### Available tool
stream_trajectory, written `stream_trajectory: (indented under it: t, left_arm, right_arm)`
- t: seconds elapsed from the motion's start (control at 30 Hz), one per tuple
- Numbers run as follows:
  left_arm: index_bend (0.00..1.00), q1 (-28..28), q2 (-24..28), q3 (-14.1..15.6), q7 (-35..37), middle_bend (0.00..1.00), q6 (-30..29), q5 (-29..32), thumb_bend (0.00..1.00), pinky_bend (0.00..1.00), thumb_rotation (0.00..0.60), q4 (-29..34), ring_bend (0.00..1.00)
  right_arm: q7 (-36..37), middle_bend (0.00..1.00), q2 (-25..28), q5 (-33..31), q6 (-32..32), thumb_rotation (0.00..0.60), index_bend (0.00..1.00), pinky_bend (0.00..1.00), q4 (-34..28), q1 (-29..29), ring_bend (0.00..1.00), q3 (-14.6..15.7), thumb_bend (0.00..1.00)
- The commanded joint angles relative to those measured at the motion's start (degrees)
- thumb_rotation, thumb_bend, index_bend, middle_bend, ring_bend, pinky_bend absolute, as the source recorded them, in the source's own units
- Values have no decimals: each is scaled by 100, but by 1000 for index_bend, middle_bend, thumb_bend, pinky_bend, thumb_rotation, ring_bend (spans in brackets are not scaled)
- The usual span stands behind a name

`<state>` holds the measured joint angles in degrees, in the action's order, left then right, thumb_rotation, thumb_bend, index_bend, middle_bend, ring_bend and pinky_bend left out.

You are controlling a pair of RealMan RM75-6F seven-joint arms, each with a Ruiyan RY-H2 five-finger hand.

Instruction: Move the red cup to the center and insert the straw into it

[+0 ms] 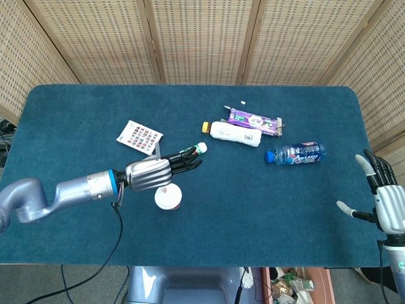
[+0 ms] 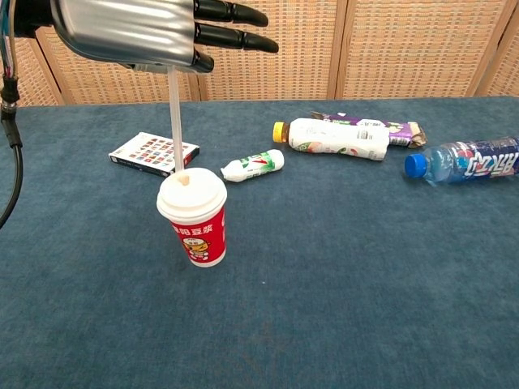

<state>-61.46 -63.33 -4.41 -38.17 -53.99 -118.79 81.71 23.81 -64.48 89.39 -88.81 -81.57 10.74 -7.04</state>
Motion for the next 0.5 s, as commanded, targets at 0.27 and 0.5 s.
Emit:
stream_trajectory:
  t: [0.27,0.5]
  left_arm:
    - [641,-23,-76,36,-37,0,7,22,408,0,600,-56,0]
    - [641,-48,-161,72,-164,0,11,-35,409,0,600,-86,0]
  right_arm:
    - [20,0,1,-14,18,600,0,0,14,-1,0,-12,0]
    - [22,0,0,-16,31,600,0,0,17,0,0,-15,0]
